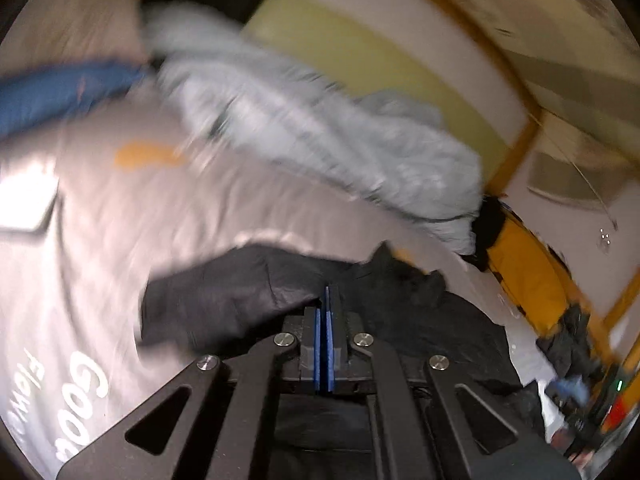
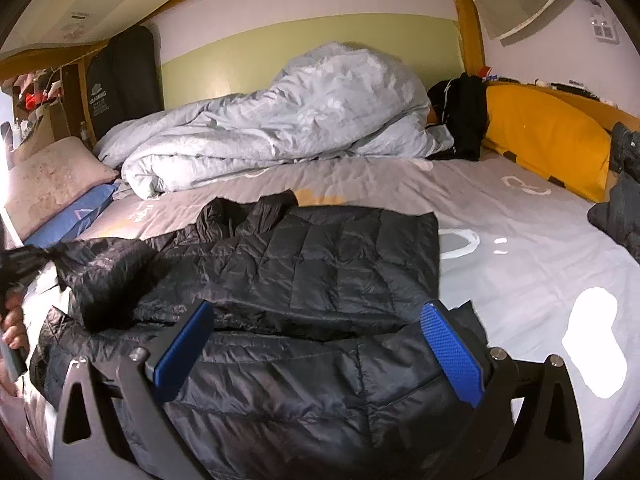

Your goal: Fold large clothes

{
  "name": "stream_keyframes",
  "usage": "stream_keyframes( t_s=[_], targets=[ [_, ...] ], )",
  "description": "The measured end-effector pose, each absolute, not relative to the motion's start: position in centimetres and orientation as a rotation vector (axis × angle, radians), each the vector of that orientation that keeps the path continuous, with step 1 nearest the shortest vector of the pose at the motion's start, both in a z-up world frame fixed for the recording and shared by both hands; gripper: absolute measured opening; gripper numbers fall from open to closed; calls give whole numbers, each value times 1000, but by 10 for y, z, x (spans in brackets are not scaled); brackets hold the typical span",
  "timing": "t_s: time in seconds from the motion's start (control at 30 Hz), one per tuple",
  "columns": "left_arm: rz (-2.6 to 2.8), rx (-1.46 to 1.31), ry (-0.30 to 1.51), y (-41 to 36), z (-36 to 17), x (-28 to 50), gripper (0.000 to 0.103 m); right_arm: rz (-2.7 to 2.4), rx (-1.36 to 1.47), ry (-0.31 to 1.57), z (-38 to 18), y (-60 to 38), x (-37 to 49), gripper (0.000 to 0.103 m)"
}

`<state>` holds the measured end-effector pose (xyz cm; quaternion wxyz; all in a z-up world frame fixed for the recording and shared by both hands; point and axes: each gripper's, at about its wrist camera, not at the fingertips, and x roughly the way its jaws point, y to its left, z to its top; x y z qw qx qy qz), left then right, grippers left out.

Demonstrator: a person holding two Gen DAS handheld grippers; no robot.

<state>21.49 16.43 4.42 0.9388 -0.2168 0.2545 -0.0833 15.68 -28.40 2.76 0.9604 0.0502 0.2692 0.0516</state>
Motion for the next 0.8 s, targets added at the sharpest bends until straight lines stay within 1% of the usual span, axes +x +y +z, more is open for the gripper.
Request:
stream_keyframes(
  t_s=[0.07,0.17,0.3,0.4,0.5,0.63,0.7,0.77,0.8],
  targets=[
    [-182,-362,477,136,68,206,1,82,85,527,32,-286,156,103],
    [-228,-314,425,90,95,200,1,22,38,493,39,-290,153,103],
    [-278,-224,406,15,107,200,1,-17,19,452,50,-301,144,103],
    [-346,-179,454,-35,93,205,1,-43,17,418,59,-313,137,103],
    [-383,-126,551,-79,62,214,1,-56,52,405,64,-328,134,103],
    [-421,-104,669,-115,20,211,2,-59,116,419,66,-346,134,103],
    [-420,-103,713,-121,7,203,6,-71,132,412,68,-354,132,103],
    [-427,-120,728,-119,1,193,20,-94,138,394,70,-358,127,103],
    [-426,-123,728,-120,1,187,22,-100,145,387,71,-359,126,103]
  ],
)
